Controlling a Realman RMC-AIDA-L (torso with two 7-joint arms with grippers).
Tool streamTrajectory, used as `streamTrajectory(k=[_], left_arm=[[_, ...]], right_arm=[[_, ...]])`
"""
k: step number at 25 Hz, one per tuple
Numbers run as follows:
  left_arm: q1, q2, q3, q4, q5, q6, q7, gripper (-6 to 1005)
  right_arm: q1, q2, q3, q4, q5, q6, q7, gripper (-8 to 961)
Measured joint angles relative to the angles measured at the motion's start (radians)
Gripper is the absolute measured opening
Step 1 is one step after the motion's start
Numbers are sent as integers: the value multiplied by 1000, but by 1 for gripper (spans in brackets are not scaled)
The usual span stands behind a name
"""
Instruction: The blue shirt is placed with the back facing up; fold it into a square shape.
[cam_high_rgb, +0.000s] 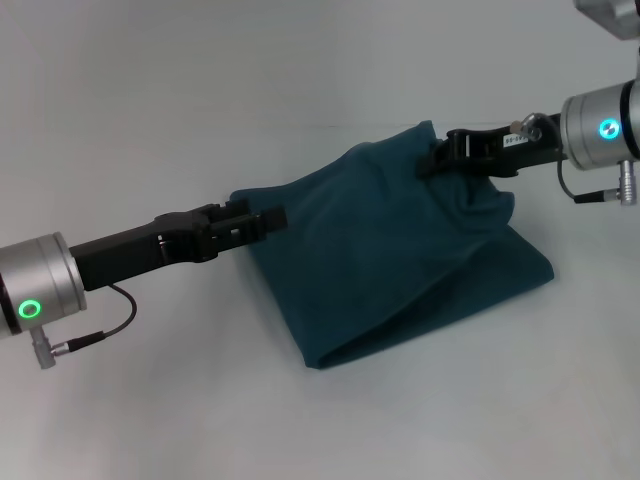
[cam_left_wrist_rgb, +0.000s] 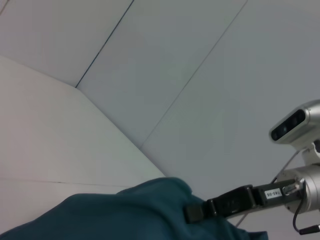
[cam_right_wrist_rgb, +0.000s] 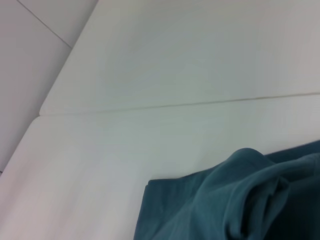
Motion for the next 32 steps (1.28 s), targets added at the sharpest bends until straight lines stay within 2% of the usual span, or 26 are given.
streamTrajectory(k=[11,21,27,32], left_arm=[[-1,0,0,4,-11,0,1,861],[1,0,-2,2,-12,-6,1,861],[1,0,-2,1,-13,-9,1,861],[5,0,-2,-1,-13,-9,1,861]], right_arm=[[-7,-13,-2,-87,-5,-47,2,105],[-35,-36,-2,-76,-38,-32,-2,105],[-38,-36,-3,-20,-86,52,-46,106],[-43,-25,-1,-2,-81,103,-105,106]])
